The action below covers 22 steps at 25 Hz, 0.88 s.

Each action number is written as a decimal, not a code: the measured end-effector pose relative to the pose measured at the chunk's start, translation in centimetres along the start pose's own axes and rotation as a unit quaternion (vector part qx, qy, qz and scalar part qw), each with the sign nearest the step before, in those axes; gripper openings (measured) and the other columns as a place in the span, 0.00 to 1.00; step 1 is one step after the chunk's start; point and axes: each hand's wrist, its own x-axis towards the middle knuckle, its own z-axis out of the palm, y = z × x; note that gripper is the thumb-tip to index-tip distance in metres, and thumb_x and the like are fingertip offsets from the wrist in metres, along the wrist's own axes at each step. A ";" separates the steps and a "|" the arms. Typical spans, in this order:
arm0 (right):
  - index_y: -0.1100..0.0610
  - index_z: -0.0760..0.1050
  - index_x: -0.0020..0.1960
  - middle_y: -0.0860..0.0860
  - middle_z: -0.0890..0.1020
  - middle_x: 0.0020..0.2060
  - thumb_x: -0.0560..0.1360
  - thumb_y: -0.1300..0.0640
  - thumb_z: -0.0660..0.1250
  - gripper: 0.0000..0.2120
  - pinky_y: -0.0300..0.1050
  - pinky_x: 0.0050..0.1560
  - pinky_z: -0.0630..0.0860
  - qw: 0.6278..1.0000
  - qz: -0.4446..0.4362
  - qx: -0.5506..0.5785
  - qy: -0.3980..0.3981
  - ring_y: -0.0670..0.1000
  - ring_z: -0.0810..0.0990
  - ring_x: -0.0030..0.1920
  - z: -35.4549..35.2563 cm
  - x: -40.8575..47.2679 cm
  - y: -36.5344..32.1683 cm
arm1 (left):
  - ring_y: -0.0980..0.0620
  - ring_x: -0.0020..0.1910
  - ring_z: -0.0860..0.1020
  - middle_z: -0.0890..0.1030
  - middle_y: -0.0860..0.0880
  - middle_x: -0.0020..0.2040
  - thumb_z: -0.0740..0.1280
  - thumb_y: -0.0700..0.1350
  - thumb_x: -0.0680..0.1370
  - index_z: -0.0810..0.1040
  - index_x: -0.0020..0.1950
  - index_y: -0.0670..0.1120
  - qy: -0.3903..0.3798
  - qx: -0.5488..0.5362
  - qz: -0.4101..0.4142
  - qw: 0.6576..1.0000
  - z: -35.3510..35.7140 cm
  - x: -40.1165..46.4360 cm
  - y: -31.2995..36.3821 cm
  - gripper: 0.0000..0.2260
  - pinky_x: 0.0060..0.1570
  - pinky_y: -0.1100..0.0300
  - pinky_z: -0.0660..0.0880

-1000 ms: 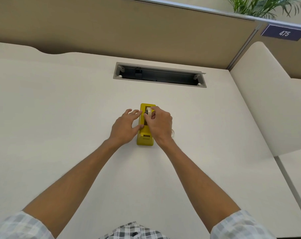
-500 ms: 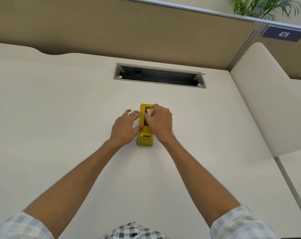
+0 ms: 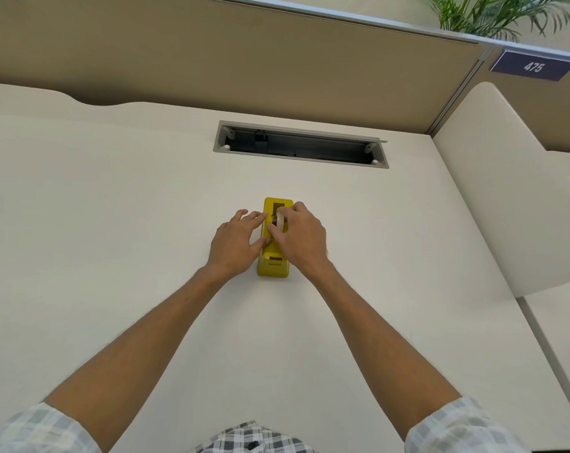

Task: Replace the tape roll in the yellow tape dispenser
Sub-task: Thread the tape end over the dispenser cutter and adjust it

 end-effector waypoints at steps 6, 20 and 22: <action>0.53 0.73 0.66 0.51 0.78 0.53 0.77 0.48 0.64 0.20 0.49 0.43 0.77 0.999 -0.018 0.015 0.022 0.52 0.78 0.49 -0.3 -1.0 0.5 | 0.48 0.75 0.61 0.65 0.47 0.75 0.63 0.49 0.79 0.61 0.76 0.46 0.020 -0.023 0.029 0.999 0.5 -0.4 0.3 0.26 0.72 0.47 0.62; 0.54 0.79 0.55 0.51 0.80 0.51 0.74 0.59 0.66 0.10 0.40 0.28 0.70 0.991 -0.091 -0.047 0.086 0.52 0.79 0.44 -0.1 -4.0 1.4 | 0.50 0.77 0.56 0.65 0.49 0.75 0.63 0.51 0.79 0.69 0.72 0.48 0.012 -0.030 0.065 0.997 0.5 1.3 1.2 0.22 0.74 0.44 0.55; 0.54 0.79 0.54 0.51 0.80 0.51 0.74 0.58 0.66 0.10 0.41 0.27 0.71 0.990 -0.097 -0.057 0.085 0.52 0.79 0.44 -0.1 -4.0 1.4 | 0.50 0.76 0.57 0.68 0.50 0.74 0.63 0.51 0.79 0.71 0.70 0.48 0.029 -0.042 0.074 0.996 0.5 1.2 1.1 0.20 0.73 0.45 0.56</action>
